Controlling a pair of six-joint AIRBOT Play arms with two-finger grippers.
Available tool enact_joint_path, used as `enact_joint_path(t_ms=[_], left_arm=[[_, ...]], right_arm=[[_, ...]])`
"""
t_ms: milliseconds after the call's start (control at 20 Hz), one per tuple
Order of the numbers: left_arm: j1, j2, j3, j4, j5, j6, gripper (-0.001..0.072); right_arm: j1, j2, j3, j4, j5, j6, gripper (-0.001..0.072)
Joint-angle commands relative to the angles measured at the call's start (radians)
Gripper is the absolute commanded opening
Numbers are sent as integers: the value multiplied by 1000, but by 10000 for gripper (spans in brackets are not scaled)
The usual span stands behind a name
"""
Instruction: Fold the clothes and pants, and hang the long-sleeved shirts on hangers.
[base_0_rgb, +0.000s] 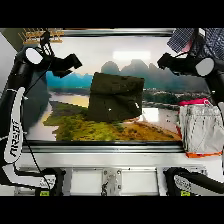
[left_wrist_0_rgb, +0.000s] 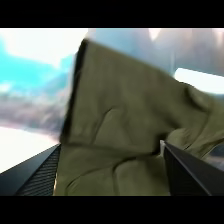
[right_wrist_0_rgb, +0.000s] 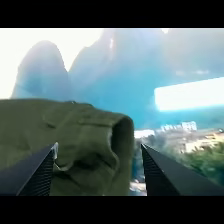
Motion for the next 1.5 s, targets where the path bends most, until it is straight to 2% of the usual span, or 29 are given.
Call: enact_joint_path(t_ms=[0, 200, 300, 400, 550, 800, 850, 900, 950, 1000, 1050, 1150, 1200, 1250, 1300, 1450], left_arm=[[55, 44, -220, 2, -119, 76, 677], [32, 135, -624, -9, -13, 91, 676], [14, 137, -723, -37, 56, 90, 676], [12, 126, -760, -151, 116, 108, 676], [8, 90, -760, -342, 167, 201, 676], [-76, 38, -760, -376, 219, 201, 675], [-98, 38, -760, -375, 246, 192, 652], [-114, 39, -758, -376, 270, 185, 458], [-129, 38, -747, -371, 286, 184, 231], [-136, 39, -731, -372, 293, 185, 48], [-137, 39, -704, -366, 285, 186, 25], [-128, 39, -645, -341, 238, 201, 25], [-124, 39, -616, -314, 208, 206, 25], [-124, 39, -594, -284, 185, 207, 25], [-125, 39, -581, -264, 170, 207, 25], [-125, 39, -578, -259, 164, 207, 25]], right_arm=[[-24, 94, -66, 8, 178, -171, 565], [14, 217, -219, 8, 224, -171, 565], [37, 243, -260, 9, 219, -171, 565], [58, 246, -273, 12, 218, -168, 565], [72, 245, -273, 36, 198, -168, 565], [71, 245, -273, 46, 195, -167, 565], [71, 245, -273, 47, 195, -165, 565], [71, 245, -274, 46, 195, -151, 565], [71, 245, -276, 46, 195, -148, 566], [71, 245, -283, 45, 196, -148, 567], [64, 244, -301, 29, 196, -142, 568], [26, 243, -383, 20, 195, -87, 570], [7, 235, -435, 32, 195, -89, 595], [-8, 216, -492, 50, 195, -92, 680], [-10, 190, -537, 82, 192, -117, 704], [11, 59, -608, 259, 112, -256, 704]])
